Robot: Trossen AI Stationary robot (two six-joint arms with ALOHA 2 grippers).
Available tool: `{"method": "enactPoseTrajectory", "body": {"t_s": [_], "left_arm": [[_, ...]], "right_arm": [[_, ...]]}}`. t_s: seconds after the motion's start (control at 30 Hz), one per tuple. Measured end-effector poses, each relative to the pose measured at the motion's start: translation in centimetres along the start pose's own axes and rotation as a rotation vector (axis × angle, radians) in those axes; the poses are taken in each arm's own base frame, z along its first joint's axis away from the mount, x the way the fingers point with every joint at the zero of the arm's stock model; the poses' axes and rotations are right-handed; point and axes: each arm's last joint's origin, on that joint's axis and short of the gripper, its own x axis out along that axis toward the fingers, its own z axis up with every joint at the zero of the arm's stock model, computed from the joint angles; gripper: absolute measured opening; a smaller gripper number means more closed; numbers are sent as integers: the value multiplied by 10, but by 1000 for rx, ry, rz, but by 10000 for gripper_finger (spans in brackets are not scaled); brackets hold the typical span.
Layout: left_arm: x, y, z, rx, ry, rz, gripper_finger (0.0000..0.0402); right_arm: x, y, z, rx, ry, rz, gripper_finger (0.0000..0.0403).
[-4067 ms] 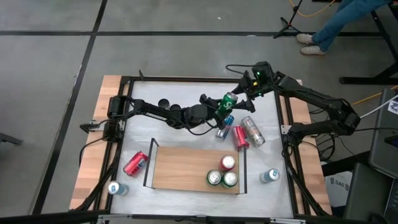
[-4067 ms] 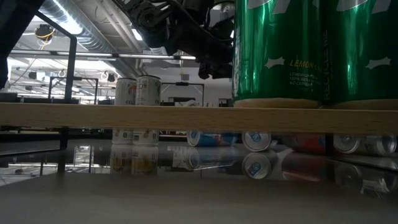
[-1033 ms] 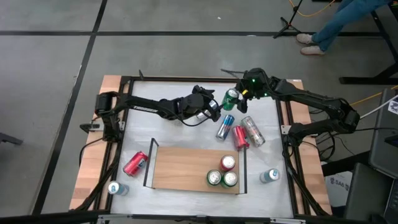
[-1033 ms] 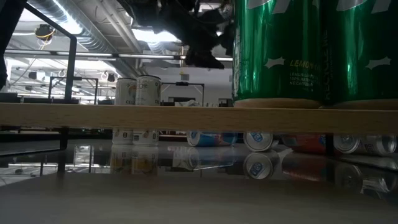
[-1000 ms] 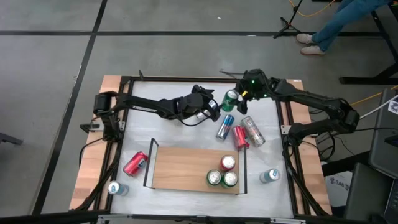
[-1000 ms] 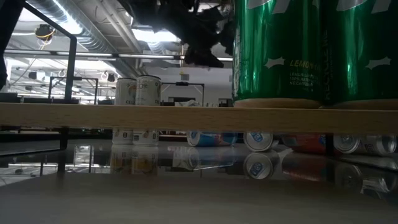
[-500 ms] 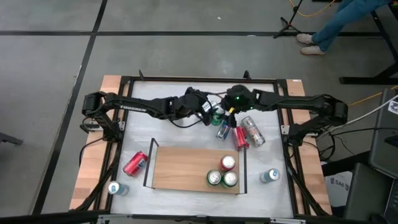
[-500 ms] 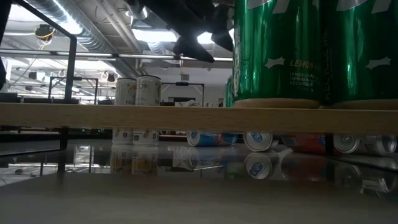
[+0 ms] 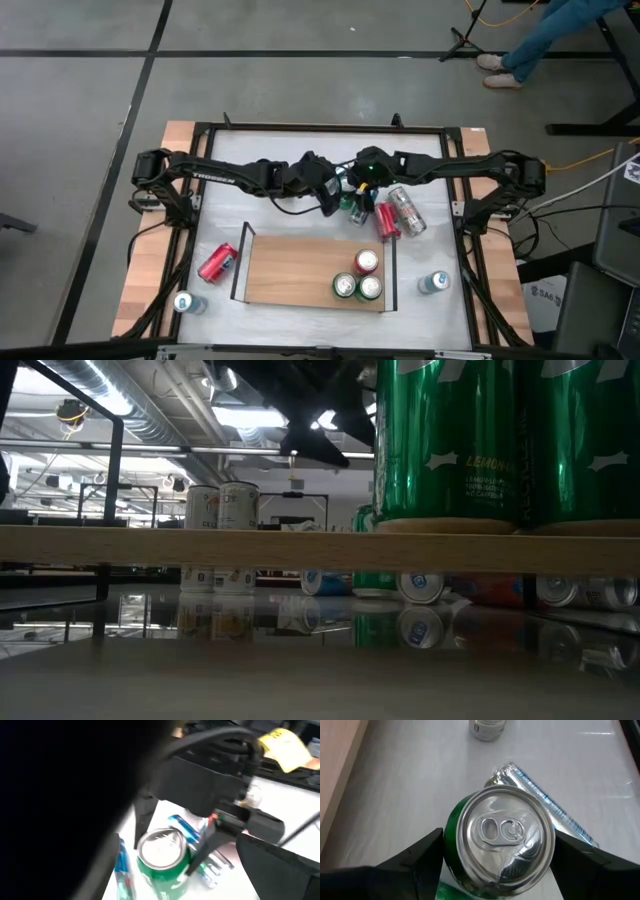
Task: Place canned beverage on shelf
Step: Put the green soda can on the shelf aligned with the other green soda can
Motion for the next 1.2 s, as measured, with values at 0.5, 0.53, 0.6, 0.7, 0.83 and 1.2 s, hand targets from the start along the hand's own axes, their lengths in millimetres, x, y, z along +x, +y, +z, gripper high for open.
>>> {"method": "enactPoseTrajectory", "body": {"t_s": [0.5,0.53,0.6,0.7,0.83,1.2], "left_arm": [[0,0,-6,18,71,-54,391],[0,0,-6,18,71,-54,391],[0,0,-6,18,71,-54,391],[0,0,-6,18,70,-54,391],[0,0,-6,17,70,-53,391],[0,0,-6,16,69,-54,391]], "right_arm": [[1,0,-1,1,7,8,292],[1,0,-1,1,7,9,292],[1,0,-1,1,8,9,292],[1,0,-1,1,8,10,292],[1,0,-1,2,9,10,295],[2,1,-4,8,26,17,387]]}}
